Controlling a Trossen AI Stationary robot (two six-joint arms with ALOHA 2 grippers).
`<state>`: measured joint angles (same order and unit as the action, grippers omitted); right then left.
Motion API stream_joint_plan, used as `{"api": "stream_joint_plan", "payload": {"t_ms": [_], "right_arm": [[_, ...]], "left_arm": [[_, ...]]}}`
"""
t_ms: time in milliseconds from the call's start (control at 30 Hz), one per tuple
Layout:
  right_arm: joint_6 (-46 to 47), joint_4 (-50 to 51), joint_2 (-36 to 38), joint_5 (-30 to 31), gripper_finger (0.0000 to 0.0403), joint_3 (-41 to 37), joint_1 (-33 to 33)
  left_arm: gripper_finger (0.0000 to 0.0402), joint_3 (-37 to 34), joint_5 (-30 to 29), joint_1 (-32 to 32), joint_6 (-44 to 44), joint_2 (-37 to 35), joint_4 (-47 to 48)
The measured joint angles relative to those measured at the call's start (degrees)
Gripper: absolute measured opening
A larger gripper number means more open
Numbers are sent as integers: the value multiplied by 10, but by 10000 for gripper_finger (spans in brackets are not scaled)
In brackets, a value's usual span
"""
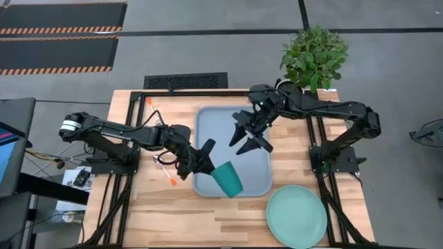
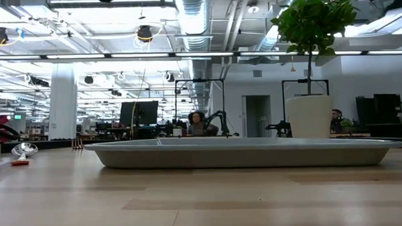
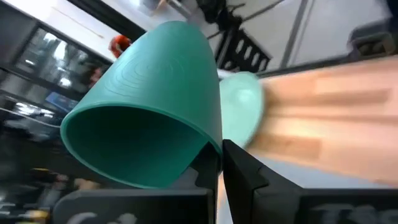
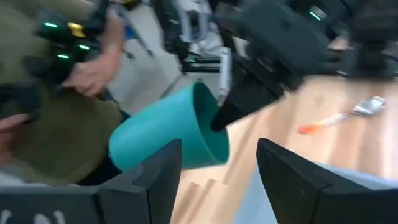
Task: Pick and place plate/cup/fork/spoon on tray
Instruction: Put the green cup on the top right of the gray serving tray
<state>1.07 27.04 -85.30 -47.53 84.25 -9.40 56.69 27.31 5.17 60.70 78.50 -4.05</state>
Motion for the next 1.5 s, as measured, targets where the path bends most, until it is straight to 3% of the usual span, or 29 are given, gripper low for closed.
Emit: {"api": "stream_joint_plan", "payload": {"t_ms": [200, 567, 900, 1167, 1333, 1500], "right_arm": [[-3, -23, 0, -68, 238, 0, -1], [-46, -28, -18, -88, 235, 0, 2], [-8, -42, -85, -198, 234, -1, 20], [0, -76, -89, -215, 233, -1, 22], [0, -78, -89, -215, 197, -1, 22], [-1, -79, -89, -218, 117, 0, 22]], "left_arm": [[2, 3, 25, 1, -65, 42, -94], [2, 8, 20, 0, -111, 41, -101], [2, 8, 43, -1, -136, 41, -97], [2, 8, 45, -1, -147, 41, -98], [2, 8, 50, -1, -146, 41, -99], [2, 8, 43, -3, -145, 41, -94]]}}
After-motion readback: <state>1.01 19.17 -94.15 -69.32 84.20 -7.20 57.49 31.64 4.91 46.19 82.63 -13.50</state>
